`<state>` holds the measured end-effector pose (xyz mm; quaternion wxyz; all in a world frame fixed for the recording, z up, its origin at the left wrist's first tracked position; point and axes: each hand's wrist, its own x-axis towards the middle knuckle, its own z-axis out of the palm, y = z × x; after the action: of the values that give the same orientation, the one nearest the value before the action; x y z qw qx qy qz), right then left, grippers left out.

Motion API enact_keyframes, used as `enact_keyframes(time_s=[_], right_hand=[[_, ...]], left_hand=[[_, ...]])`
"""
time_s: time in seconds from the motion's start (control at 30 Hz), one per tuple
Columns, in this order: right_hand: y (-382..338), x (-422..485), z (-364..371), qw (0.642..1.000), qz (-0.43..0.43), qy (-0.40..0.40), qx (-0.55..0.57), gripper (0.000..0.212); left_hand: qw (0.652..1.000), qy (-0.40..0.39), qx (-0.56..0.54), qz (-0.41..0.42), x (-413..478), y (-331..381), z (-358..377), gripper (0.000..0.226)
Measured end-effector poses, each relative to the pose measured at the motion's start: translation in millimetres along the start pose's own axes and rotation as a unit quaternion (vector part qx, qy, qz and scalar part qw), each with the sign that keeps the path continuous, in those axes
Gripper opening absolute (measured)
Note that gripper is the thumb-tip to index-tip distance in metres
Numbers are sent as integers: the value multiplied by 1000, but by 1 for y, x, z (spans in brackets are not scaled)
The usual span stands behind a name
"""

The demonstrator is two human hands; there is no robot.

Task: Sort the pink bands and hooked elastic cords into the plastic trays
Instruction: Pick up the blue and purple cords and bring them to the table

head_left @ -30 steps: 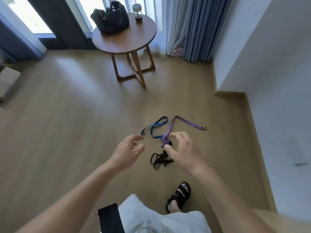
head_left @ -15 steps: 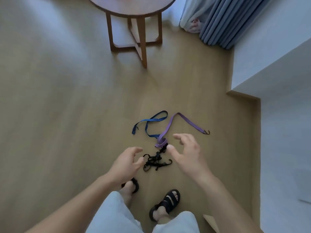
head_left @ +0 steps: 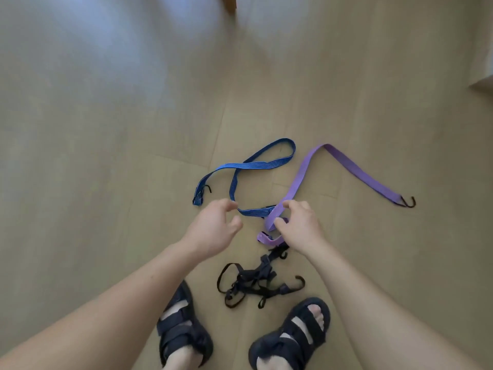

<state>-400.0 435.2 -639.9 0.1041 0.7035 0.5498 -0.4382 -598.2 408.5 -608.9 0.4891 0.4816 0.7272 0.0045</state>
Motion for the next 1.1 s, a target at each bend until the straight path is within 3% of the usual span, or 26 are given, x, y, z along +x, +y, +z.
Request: enact_keyframes(time_s=[0.2,0.37,0.6,0.73,0.8,0.93,0.97,1.03,1.1], right_hand=[[20,90,72,989,29,-22,-146,64],[17,99,92,978,-17,-15,-206,30],[17,71,71,985,-101,55,-124,15],[17,76,83,973,-154,-31,-169,50],[18,84,100,958,-151,-53,-238,56],[10,86,117,942,-136,-67,-301,9],[7,86,114,949,-130,-62,-279,8],[0,90,106,965,-121,-24,-229,14],[-10,99,93,971,-128,25,-199,37]], left_hand=[[1000,8,16,-8,64,-44,38,43],[999,5,47,-14,70,-58,40,46],[998,-7,67,-19,58,-39,24,48],[998,-5,68,-7,65,-34,22,48],[998,-3,70,-2,72,-39,24,48],[996,5,85,3,78,-53,27,50],[996,7,88,3,78,-55,27,51],[996,13,86,0,76,-58,24,51],[996,30,79,-4,79,-55,18,51]])
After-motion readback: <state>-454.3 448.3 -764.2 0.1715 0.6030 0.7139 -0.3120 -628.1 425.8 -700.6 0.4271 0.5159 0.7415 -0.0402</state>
